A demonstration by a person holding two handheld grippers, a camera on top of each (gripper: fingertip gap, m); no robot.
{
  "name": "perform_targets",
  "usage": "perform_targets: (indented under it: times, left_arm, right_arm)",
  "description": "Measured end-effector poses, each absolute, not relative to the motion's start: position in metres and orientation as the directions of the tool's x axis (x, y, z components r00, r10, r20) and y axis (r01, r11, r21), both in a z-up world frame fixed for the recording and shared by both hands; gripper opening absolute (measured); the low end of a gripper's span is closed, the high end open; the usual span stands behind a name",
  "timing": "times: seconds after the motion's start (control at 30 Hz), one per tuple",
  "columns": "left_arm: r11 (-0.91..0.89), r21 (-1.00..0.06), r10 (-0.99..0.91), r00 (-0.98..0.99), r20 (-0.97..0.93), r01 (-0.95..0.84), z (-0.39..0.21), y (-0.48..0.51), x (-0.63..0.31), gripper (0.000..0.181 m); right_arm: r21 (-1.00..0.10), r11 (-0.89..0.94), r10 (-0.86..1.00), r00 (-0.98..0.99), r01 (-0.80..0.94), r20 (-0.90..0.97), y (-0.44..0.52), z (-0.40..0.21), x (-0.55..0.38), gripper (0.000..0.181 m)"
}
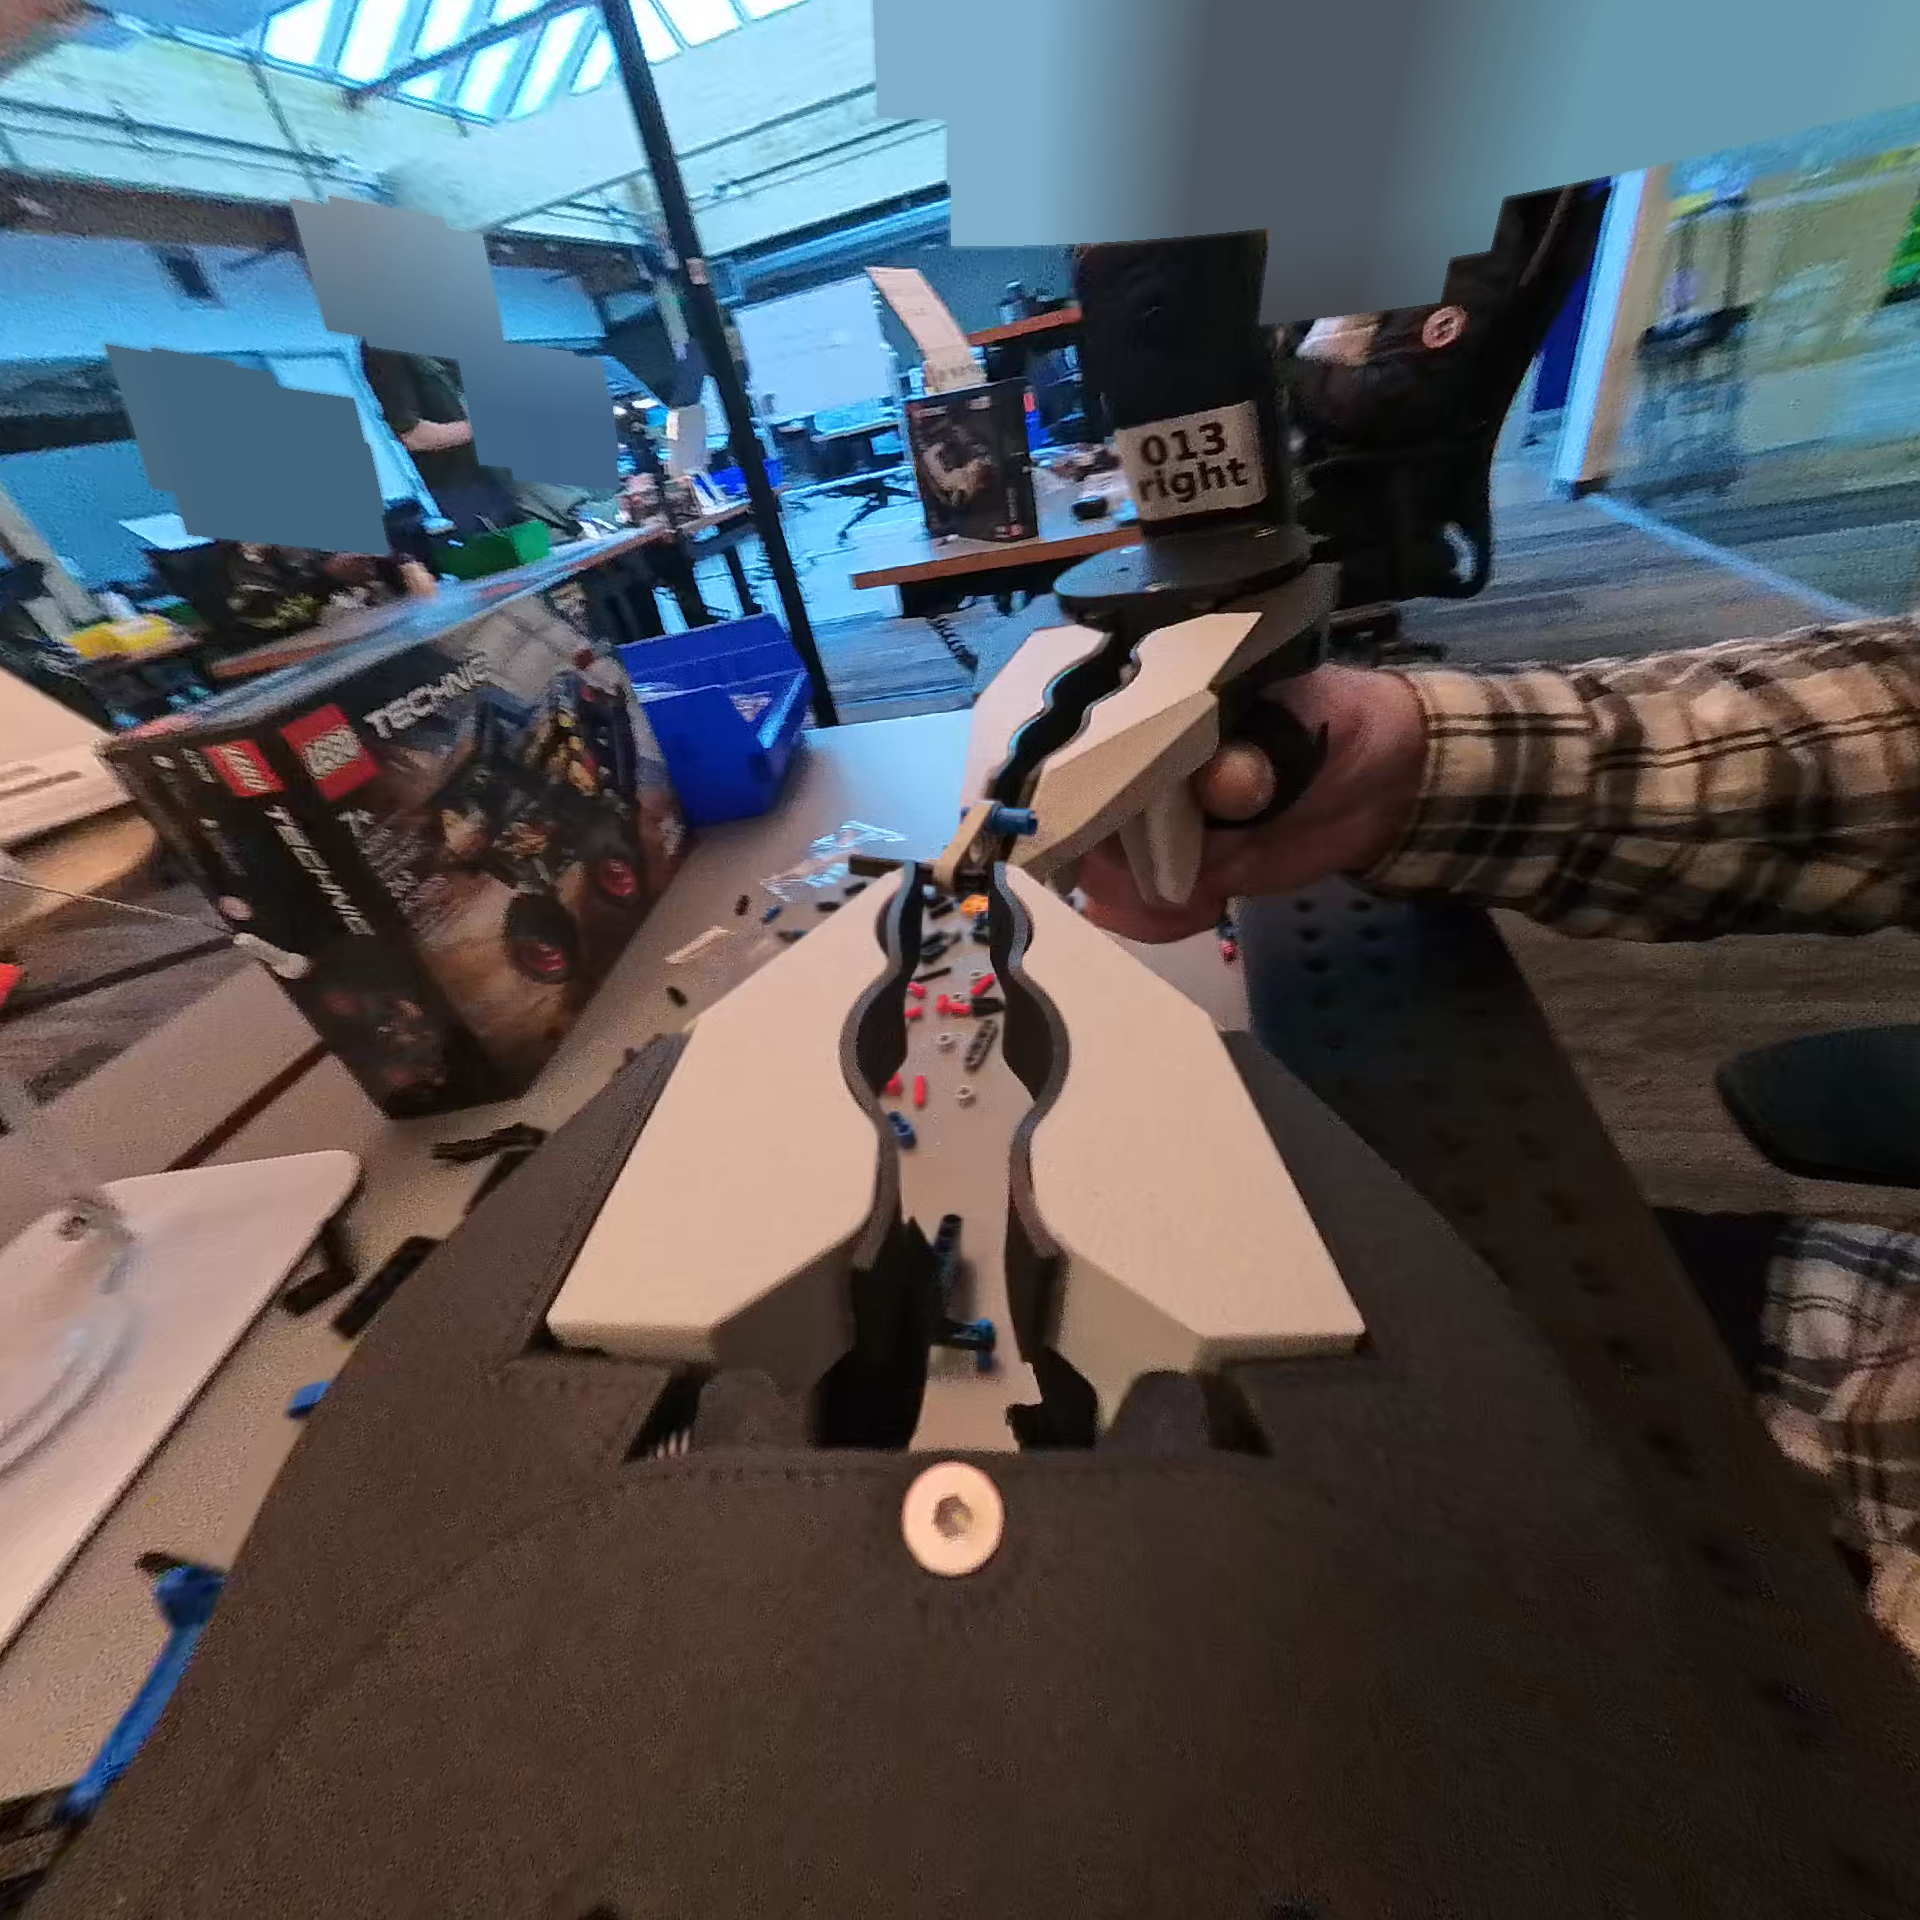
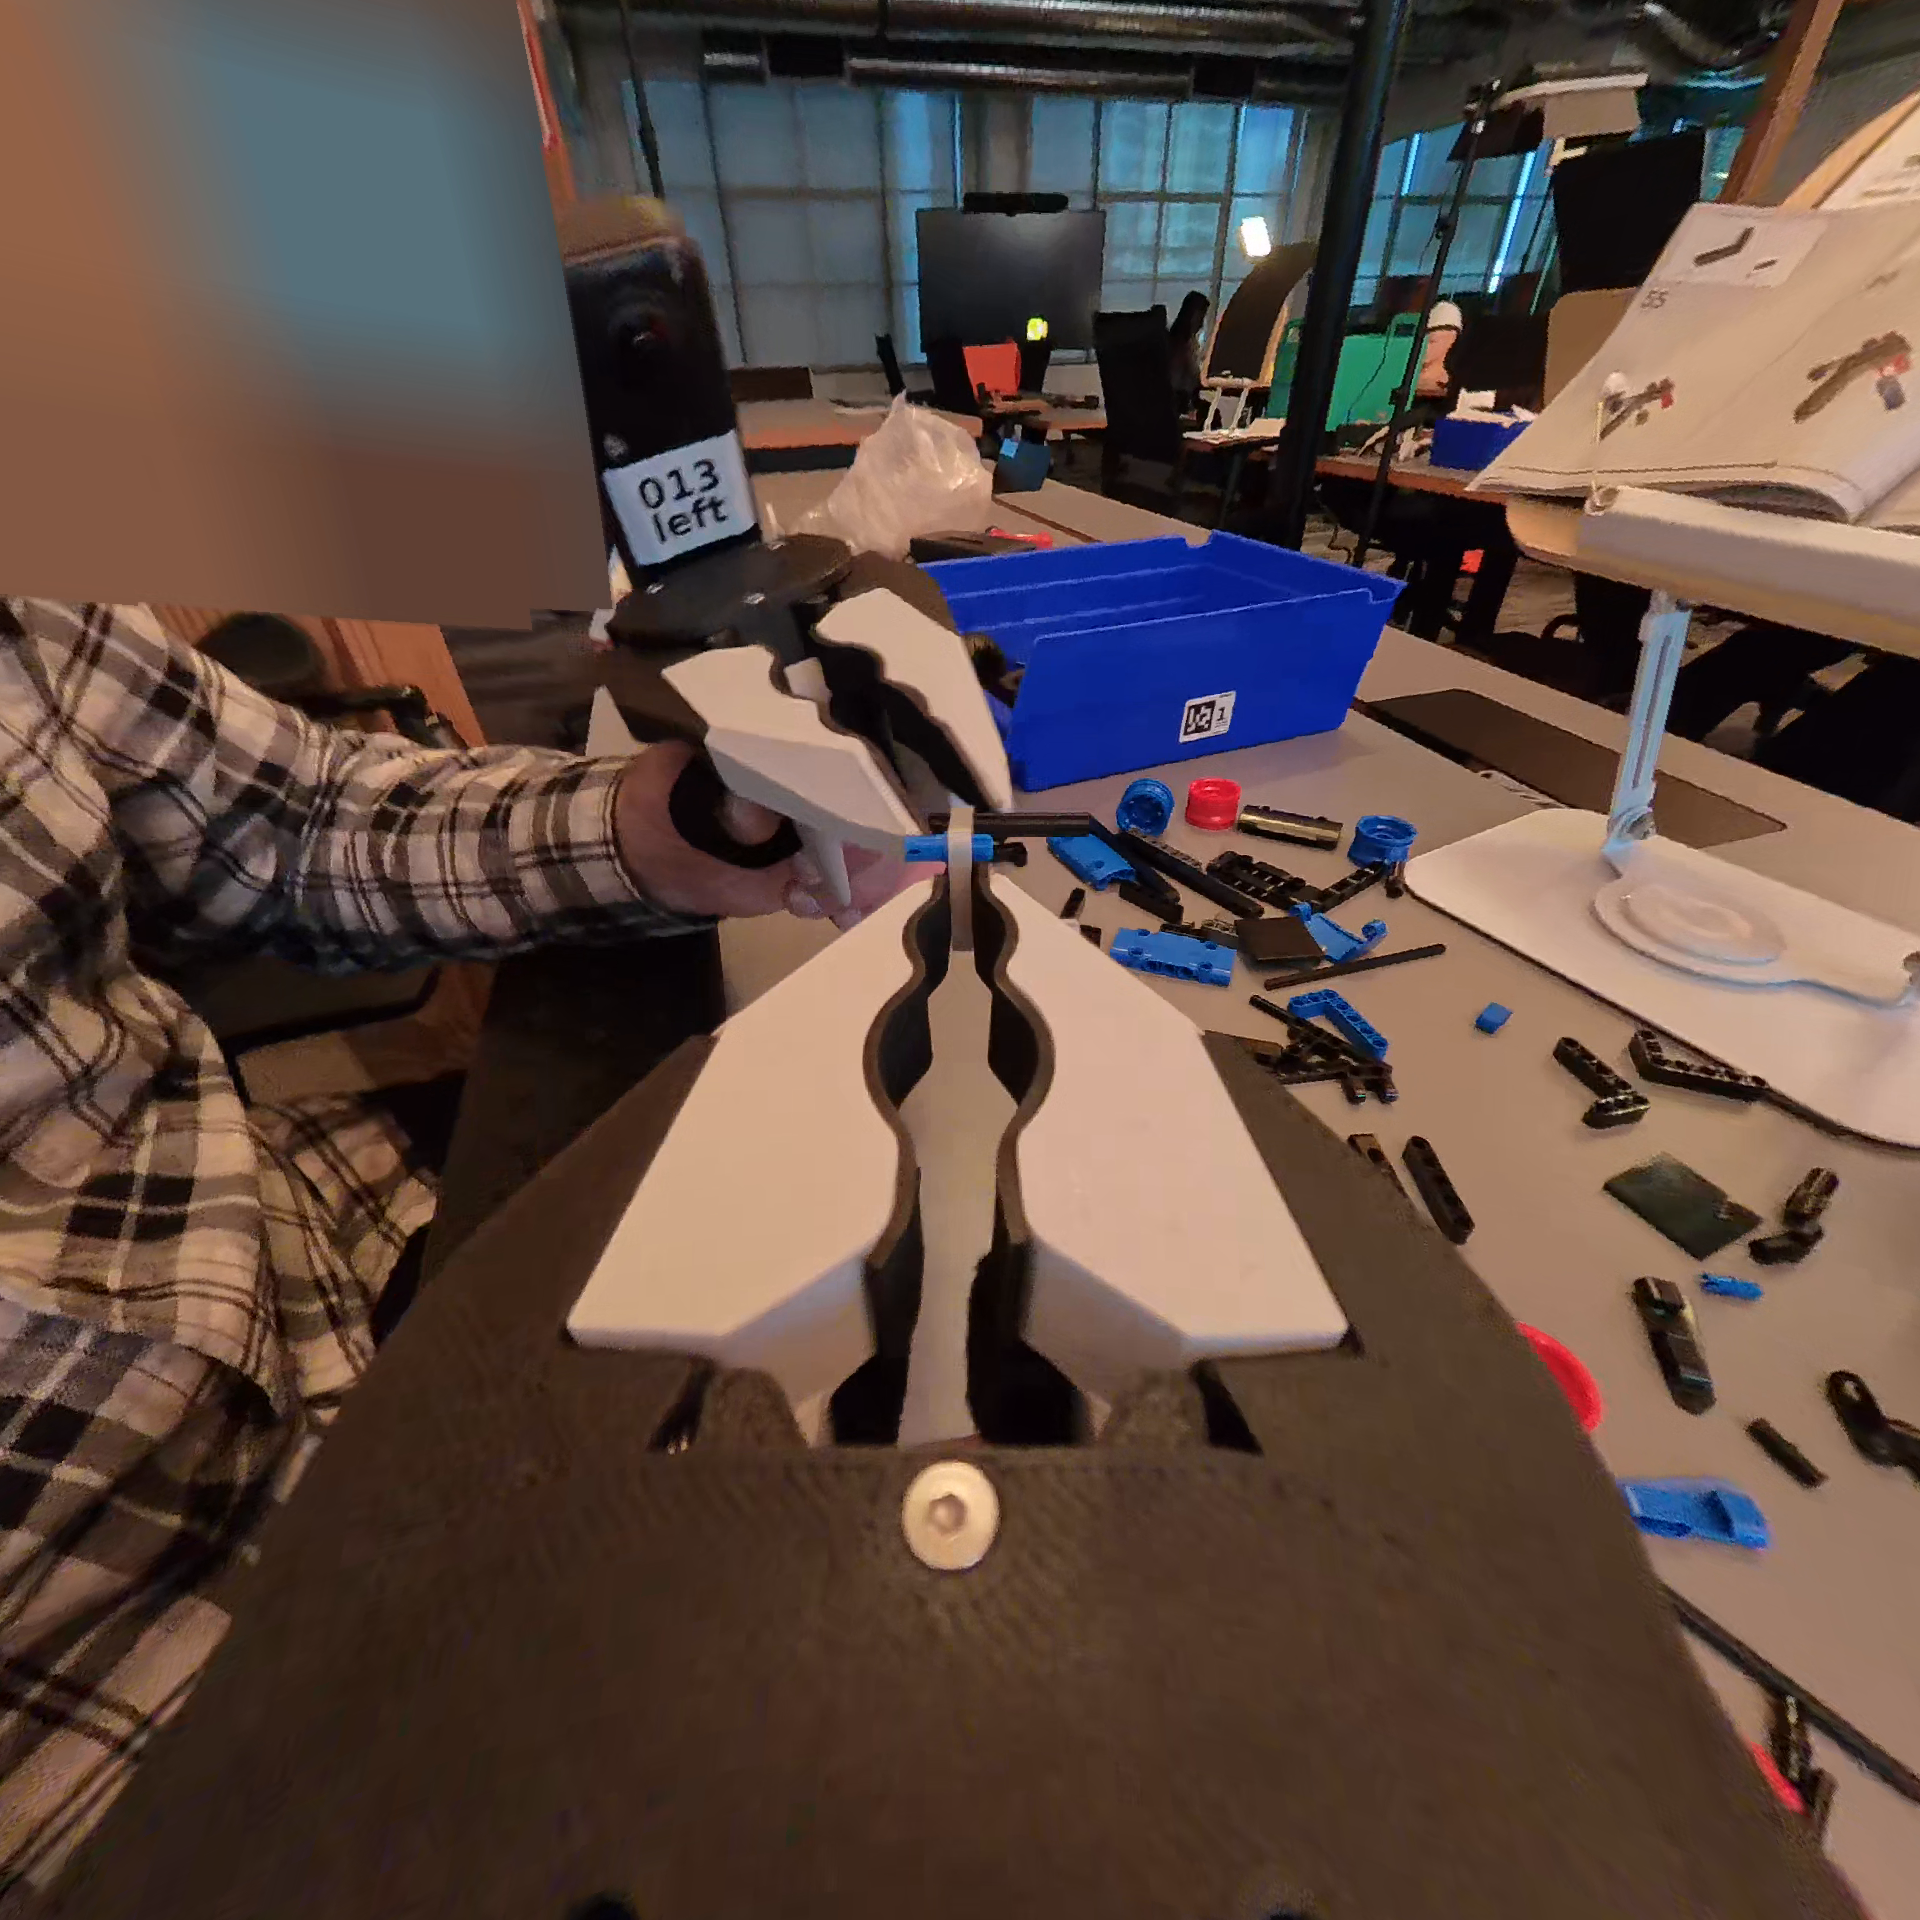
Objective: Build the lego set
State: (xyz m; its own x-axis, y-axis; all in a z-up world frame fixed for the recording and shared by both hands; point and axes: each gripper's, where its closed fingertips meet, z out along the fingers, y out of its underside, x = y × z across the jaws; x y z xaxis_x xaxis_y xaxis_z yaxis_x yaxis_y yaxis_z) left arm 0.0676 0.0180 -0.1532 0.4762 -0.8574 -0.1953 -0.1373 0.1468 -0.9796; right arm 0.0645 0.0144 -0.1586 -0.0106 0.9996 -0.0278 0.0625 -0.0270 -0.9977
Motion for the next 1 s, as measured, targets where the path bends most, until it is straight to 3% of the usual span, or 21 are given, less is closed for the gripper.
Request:
perform_targets:
  times: [0.57,0.83,1.0]
  left_arm:
    - [0.084,-0.994,-0.908,0.406,-0.103,-0.064,-0.148,0.009,0.071,0.007]
    - [-0.074,-0.991,-0.949,0.298,0.105,0.114,-0.139,0.01,0.063,0.006]
    - [-0.151,-0.971,-0.967,0.178,0.184,0.186,-0.132,0.002,0.063,0.007]
  right_arm:
    - [-0.99,0.094,0.995,-0.045,0.106,0.089,0.003,-0.157,0.069,0.003]
    - [-0.993,0.091,0.995,-0.039,0.08,0.088,0.002,-0.146,0.07,0.013]
    - [-0.99,0.117,0.993,-0.02,0.073,0.116,0.014,-0.133,0.086,0.007]
